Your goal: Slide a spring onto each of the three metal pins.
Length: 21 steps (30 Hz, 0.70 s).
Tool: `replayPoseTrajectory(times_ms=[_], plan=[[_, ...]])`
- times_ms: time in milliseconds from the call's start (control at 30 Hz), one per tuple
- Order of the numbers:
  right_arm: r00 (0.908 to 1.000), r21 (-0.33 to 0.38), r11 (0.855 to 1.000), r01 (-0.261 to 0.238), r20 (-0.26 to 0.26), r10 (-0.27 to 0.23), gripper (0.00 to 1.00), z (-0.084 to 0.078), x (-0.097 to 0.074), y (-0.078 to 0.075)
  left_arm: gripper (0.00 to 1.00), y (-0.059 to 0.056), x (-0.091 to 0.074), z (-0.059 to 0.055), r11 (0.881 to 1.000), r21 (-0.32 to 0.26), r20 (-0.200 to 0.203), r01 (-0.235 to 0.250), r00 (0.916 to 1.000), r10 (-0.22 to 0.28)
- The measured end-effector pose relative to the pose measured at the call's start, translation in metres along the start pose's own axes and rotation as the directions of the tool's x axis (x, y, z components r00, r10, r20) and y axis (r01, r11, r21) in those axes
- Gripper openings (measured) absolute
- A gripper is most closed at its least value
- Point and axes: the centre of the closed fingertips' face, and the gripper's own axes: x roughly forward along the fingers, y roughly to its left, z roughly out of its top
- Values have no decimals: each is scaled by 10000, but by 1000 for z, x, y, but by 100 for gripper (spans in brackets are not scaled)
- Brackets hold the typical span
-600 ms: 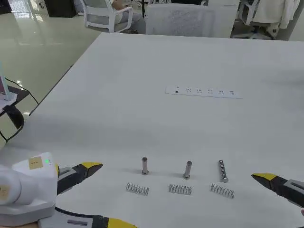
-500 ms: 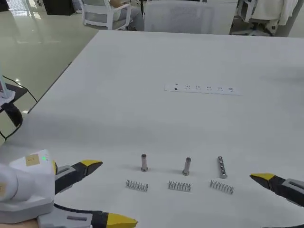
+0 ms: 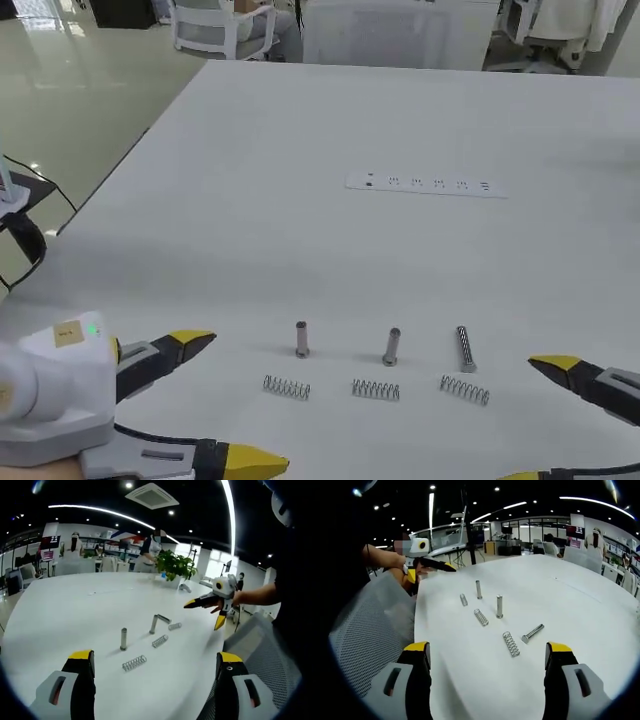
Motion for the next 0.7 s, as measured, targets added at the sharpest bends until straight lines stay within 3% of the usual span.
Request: replayPoseTrajectory(times_ms=[700], plan=[[10000, -114, 9999, -4, -74, 3, 95, -1, -2, 1, 98, 2, 0, -1, 10000, -22, -50, -50, 10000, 50]])
